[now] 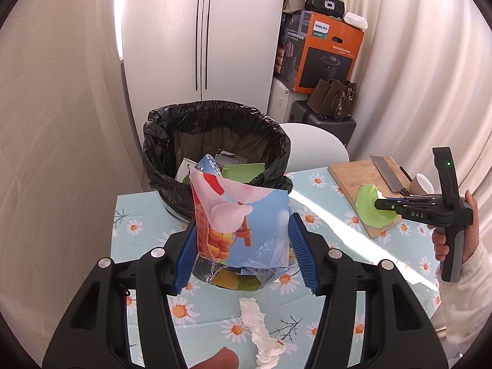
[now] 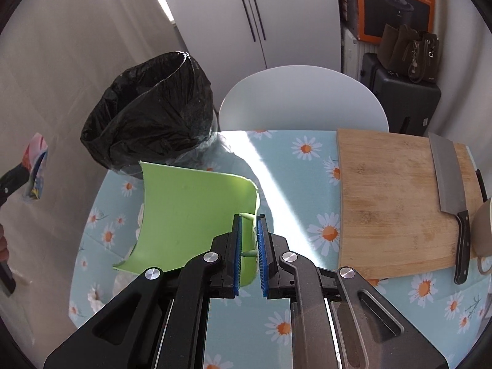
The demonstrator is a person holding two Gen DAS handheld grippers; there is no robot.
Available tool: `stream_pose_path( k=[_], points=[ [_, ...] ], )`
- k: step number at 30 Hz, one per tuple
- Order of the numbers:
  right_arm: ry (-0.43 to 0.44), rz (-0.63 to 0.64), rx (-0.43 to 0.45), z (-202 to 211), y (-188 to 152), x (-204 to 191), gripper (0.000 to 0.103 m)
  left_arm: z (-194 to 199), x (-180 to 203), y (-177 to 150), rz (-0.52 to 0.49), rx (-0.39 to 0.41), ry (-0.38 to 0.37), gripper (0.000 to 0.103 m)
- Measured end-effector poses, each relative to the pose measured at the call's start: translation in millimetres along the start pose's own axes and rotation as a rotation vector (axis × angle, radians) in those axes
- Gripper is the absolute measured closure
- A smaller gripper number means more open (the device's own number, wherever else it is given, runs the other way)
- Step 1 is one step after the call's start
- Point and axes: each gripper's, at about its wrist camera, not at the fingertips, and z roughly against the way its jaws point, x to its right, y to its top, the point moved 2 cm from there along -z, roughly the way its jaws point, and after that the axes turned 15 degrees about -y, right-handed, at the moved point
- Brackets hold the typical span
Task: Collect trash
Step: 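Lift and carry the wrapper and green lid over the trash bin, then open the left tool over the bin while the right tool releases the green lid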
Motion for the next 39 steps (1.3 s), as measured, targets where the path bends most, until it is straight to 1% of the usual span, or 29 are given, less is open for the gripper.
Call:
stream_pose_path(
  k=[3, 6, 10, 12, 14, 18, 23, 25, 29, 31, 35, 36, 39],
  points=[
    [-0.004, -0.005, 0.023, 11.1, 9.3, -12.7, 0.094, -0.3, -6.5, 6.6, -0.047, -0.009, -0.006, 0.046],
    [-0.018, -0.016, 0.039, 18.6, 20.1, -25.8, 0.094, -0.8, -17.1, 15.8, -0.042, -0.009, -0.048, 0.046],
    [-0.028, -0.041, 0.057, 27.7, 32.5, -44.1, 0.094, -5.0, -27.2, 28.3, -0.102, -0.037, -0.064, 0.046],
    [-0.021, -0.059, 0.066, 28.7, 37.8, -52.3, 0.094, -6.9, -34.0, 34.3, -0.118, -0.035, -0.085, 0.046],
    [-0.027, -0.068, 0.076, 28.0, 42.4, -61.0, 0.094, -10.7, -40.5, 39.7, -0.142, -0.036, -0.088, 0.046],
    [-0.063, -0.064, 0.086, 27.2, 51.9, -79.6, 0.094, -22.0, -52.7, 50.8, -0.16, -0.051, -0.122, 0.046],
    [-0.075, -0.071, 0.081, 22.2, 64.1, -94.8, 0.094, -44.0, -64.6, 63.1, -0.175, -0.092, -0.15, 0.046],
    [-0.085, -0.056, 0.081, 18.9, 70.7, -99.0, 0.094, -52.6, -68.1, 68.1, -0.174, -0.09, -0.152, 0.046],
    [-0.072, -0.028, 0.09, 10.9, 85.1, -104.4, 0.094, -72.5, -75.5, 74.3, -0.171, -0.087, -0.137, 0.046],
    [-0.065, -0.015, 0.089, 4.5, 92.5, -106.0, 0.094, -82.2, -80.5, 73.6, -0.16, -0.098, -0.146, 0.046],
    [-0.028, 0.001, 0.082, -7.7, 108.5, -113.3, 0.094, -100.7, -87.3, 71.9, -0.161, -0.13, -0.107, 0.046],
    [-0.034, 0.013, 0.077, -11.2, 111.9, -116.5, 0.094, -102.7, -87.7, 71.1, -0.159, -0.132, -0.102, 0.046],
    [-0.039, 0.035, 0.078, -19.0, 123.0, -127.4, 0.094, -106.1, -88.2, 70.6, -0.126, -0.137, -0.122, 0.044]
  ],
)
